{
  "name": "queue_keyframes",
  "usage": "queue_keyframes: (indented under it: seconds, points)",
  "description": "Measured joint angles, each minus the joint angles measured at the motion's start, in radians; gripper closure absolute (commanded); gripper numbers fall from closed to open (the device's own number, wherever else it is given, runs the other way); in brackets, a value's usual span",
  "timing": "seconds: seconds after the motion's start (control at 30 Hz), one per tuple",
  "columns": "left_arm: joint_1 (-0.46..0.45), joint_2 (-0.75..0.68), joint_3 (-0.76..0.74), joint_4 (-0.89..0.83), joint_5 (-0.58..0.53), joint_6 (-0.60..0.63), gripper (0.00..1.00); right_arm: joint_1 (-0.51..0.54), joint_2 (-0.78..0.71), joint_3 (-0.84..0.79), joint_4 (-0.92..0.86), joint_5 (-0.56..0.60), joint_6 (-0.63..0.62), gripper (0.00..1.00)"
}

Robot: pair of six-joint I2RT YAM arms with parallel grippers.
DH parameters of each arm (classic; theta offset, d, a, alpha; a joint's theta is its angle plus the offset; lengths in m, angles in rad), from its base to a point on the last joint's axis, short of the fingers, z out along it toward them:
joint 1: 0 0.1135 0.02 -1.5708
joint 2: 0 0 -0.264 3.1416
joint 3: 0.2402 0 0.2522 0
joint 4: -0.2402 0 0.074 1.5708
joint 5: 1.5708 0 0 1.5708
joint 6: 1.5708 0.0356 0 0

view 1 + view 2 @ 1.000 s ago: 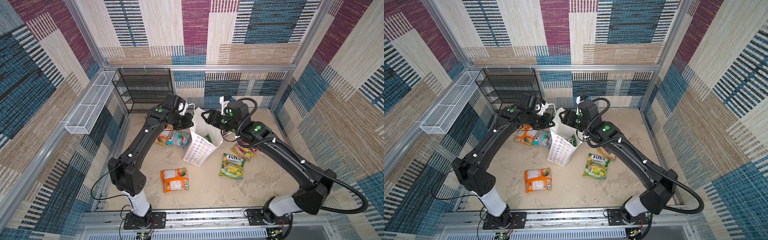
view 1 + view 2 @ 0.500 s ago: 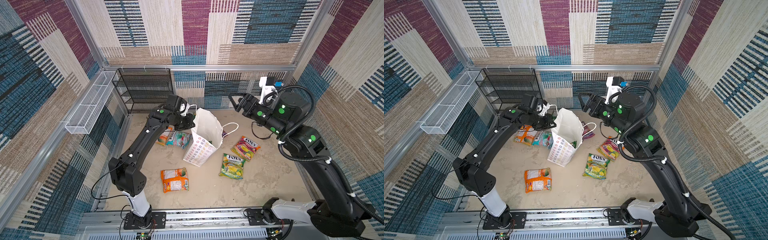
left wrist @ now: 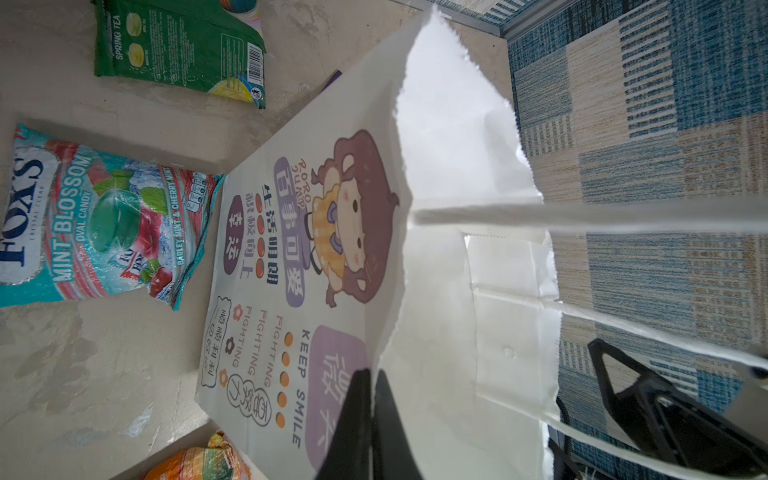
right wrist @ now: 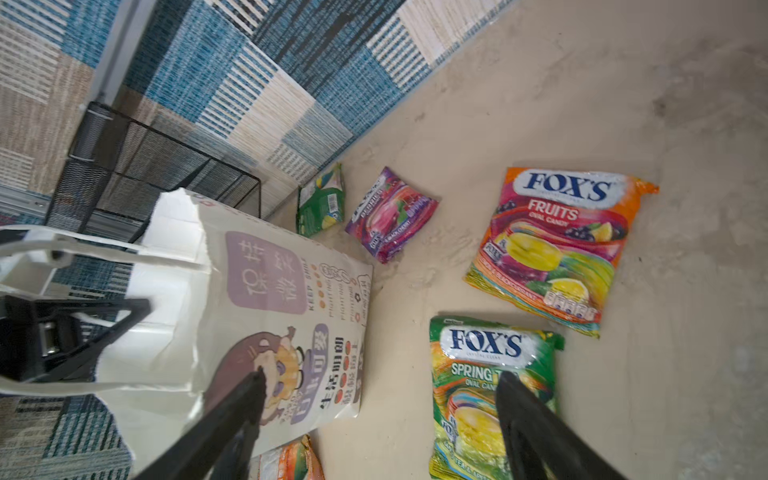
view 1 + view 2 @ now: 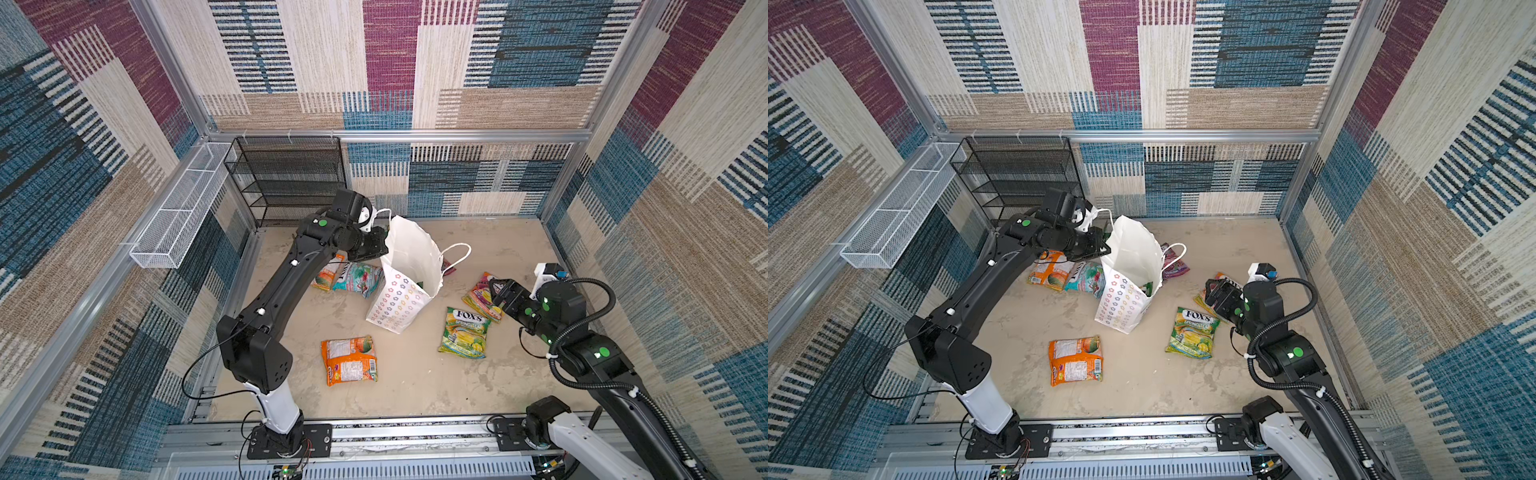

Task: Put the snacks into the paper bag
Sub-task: 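Move the right gripper back down toward the second green Spring Tea packet, then grasp the second green Spring Tea packet with the right gripper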

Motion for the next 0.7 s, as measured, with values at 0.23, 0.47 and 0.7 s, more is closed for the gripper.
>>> queue_keyframes:
  seconds: [0.23, 0.47, 0.7]
  points:
    - [0.0, 0.0, 0.0, 0.0, 0.002, -0.002, 1.0, -0.004, -0.036, -0.18, 0.056, -0.003, 0.06, 0.13]
    - [-0.001, 0.0, 0.0, 0.0, 0.004, -0.004, 1.0, -0.004, -0.022, -0.389, 0.121, -0.039, 0.145, 0.18]
    - [-0.001, 0.0, 0.0, 0.0, 0.017, -0.006, 1.0, -0.005, 0.056, -0.461, 0.242, -0.037, 0.159, 0.22]
